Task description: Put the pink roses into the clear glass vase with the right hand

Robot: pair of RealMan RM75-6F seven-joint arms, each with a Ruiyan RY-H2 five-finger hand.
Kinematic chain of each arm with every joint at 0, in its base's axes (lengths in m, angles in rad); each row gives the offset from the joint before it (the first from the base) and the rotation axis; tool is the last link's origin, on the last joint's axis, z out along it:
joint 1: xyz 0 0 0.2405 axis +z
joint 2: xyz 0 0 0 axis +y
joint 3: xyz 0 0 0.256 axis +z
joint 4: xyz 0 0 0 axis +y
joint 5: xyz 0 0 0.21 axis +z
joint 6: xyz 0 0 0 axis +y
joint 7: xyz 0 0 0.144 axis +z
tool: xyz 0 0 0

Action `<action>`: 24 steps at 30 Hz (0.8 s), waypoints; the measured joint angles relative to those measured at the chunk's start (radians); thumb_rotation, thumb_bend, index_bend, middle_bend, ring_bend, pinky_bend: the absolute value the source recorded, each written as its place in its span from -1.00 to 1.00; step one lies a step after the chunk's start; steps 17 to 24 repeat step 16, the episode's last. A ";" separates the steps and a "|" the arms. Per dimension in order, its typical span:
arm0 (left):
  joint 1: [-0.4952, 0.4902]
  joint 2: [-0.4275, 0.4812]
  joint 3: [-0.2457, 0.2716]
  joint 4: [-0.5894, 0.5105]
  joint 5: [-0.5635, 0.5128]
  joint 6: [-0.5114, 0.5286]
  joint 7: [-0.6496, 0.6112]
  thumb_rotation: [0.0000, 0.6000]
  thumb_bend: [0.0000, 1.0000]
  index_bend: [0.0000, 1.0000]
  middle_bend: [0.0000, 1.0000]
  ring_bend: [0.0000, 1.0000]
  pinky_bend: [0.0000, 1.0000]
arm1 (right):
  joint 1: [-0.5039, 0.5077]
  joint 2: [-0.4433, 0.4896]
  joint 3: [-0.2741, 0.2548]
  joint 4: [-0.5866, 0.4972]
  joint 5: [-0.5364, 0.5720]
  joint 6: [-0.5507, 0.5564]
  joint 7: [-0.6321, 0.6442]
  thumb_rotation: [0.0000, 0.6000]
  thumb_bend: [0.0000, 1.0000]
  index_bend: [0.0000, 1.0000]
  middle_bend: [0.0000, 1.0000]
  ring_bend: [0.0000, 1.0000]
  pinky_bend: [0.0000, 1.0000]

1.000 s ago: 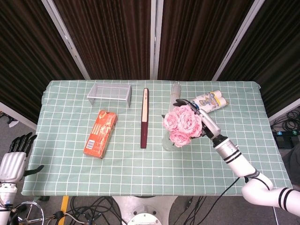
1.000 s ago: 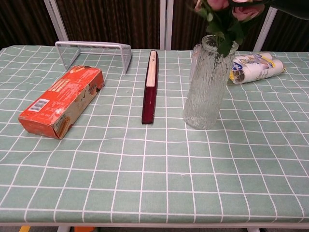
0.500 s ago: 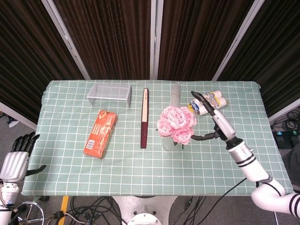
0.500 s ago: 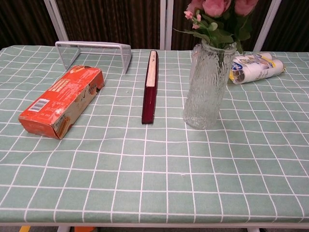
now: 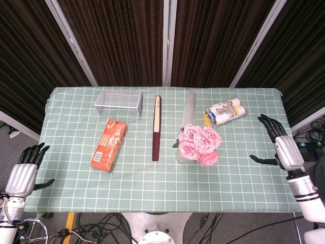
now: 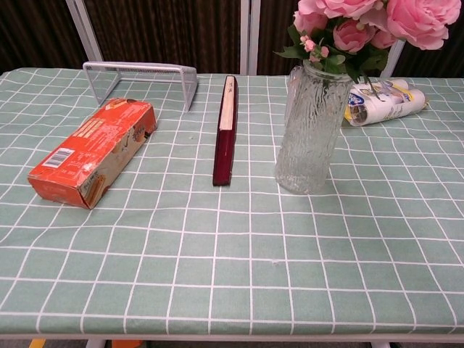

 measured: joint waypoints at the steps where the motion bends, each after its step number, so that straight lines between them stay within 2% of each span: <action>1: -0.001 0.000 0.001 0.000 0.004 0.003 -0.001 1.00 -1.00 -0.83 -0.96 -1.00 -0.86 | -0.013 -0.006 -0.008 0.017 0.005 0.006 -0.045 1.00 -1.00 -1.00 -1.00 -1.00 -1.00; 6: -0.002 0.003 0.001 -0.010 0.015 0.013 -0.001 1.00 -1.00 -0.83 -0.97 -1.00 -0.86 | -0.118 -0.060 -0.049 0.100 0.044 0.069 -0.284 1.00 -1.00 -1.00 -1.00 -1.00 -1.00; 9: -0.003 0.009 -0.001 -0.025 0.019 0.020 0.001 1.00 -1.00 -0.83 -0.97 -1.00 -0.86 | -0.177 -0.095 -0.059 0.121 0.069 0.123 -0.342 1.00 -1.00 -1.00 -1.00 -1.00 -1.00; 15: -0.002 0.013 -0.007 -0.032 0.035 0.050 0.011 1.00 -1.00 -0.83 -0.97 -1.00 -0.86 | -0.252 -0.146 -0.075 0.163 0.093 0.172 -0.364 1.00 -1.00 -1.00 -1.00 -1.00 -1.00; 24: 0.000 0.011 -0.008 -0.028 0.036 0.057 0.011 1.00 -1.00 -0.83 -0.97 -1.00 -0.86 | -0.258 -0.148 -0.076 0.166 0.093 0.176 -0.363 1.00 -1.00 -1.00 -1.00 -1.00 -1.00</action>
